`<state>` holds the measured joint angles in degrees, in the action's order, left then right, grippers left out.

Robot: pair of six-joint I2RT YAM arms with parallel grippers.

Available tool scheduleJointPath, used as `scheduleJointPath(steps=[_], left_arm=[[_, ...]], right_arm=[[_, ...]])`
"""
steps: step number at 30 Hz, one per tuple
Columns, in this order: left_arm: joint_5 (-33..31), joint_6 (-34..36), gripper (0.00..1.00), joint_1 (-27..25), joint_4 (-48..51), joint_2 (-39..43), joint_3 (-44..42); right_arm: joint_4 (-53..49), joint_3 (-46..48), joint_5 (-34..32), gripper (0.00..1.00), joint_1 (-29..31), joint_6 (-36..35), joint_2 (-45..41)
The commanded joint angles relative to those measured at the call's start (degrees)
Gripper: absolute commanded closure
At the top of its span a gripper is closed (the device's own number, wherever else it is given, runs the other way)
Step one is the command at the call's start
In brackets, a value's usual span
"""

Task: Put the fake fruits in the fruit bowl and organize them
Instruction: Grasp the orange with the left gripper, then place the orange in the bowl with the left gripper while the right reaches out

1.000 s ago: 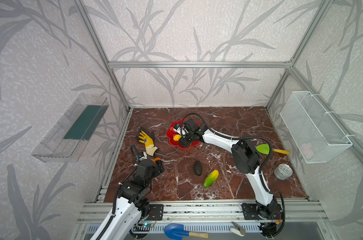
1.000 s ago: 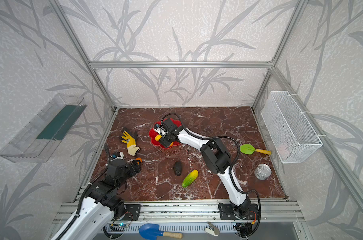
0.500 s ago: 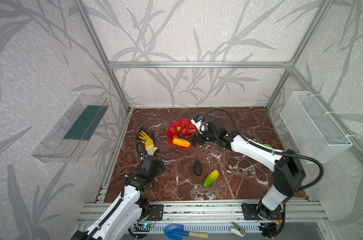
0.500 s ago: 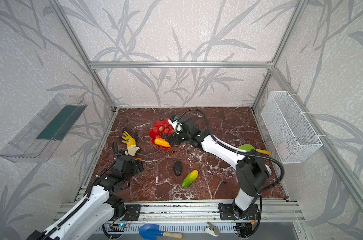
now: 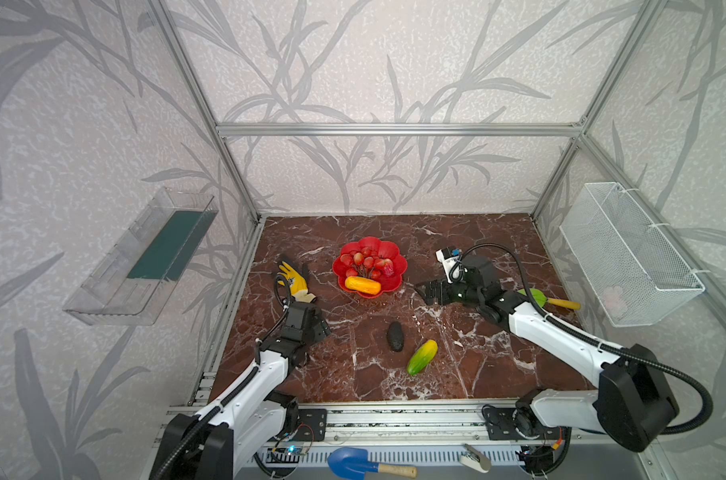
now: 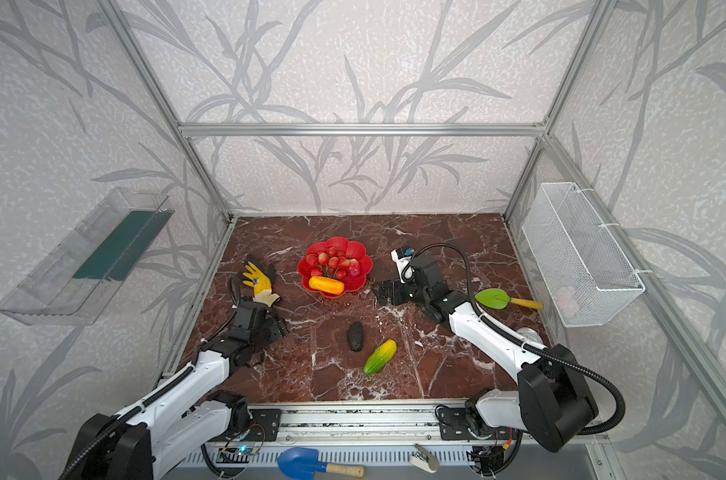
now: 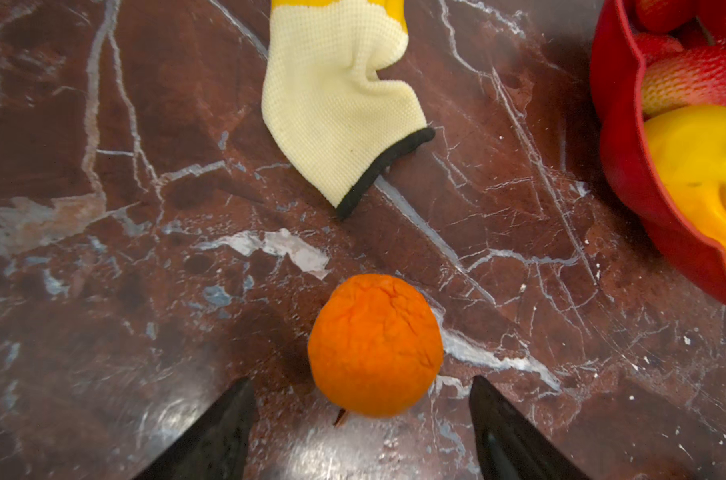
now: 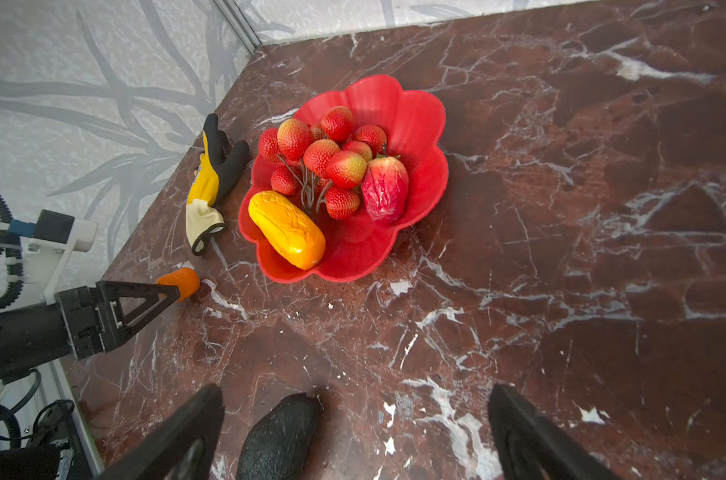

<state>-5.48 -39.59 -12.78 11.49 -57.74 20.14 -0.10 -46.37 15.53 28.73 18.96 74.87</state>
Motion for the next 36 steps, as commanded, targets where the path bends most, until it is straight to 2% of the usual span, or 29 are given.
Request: scheduleJointPath(steps=[1,5,10,13,17,21,24,26,36], left_arm=[[1.6,0.0,0.20,0.8,-4.6,-3.9,2.1],[3.1,0.1,0.27,1.5,-6.5,-9.7,3.8],[5.2,-0.7,0.54,1.9,-8.7,-14.0,5.2],[7.2,0.6,0.66,1.9,-6.7,-14.2,6.4],[13.0,1.5,0.73,1.4,-6.6,-11.4,6.5],[13.1,2.9,0.75,-4.7,-5.2,-8.7,10.4],[10.6,5.9,0.75,-9.8,-3.2,-10.3,16.5],[11.4,7.4,0.75,-11.2,-3.9,-12.6,20.2],[17.4,11.8,0.75,-14.3,-7.5,-36.7,40.0]], right_arm=[[0.8,-0.1,0.4,0.01,-0.8,0.5,-2.3],[1.0,-0.8,0.4,0.01,-1.1,0.1,-1.5],[2.3,-0.6,0.8,0.01,-1.3,0.8,-0.3],[2.6,-0.3,0.7,0.01,-1.3,1.0,0.3],[3.6,0.0,0.7,0.01,-1.6,1.4,1.2],[4.1,-0.1,1.0,0.01,-1.6,2.0,3.1],[3.7,-0.1,1.4,0.01,-1.7,2.6,4.4],[3.4,0.3,1.6,0.01,-1.7,3.0,4.5],[-0.1,7.2,-0.9,0.01,-1.7,3.8,-2.8]])
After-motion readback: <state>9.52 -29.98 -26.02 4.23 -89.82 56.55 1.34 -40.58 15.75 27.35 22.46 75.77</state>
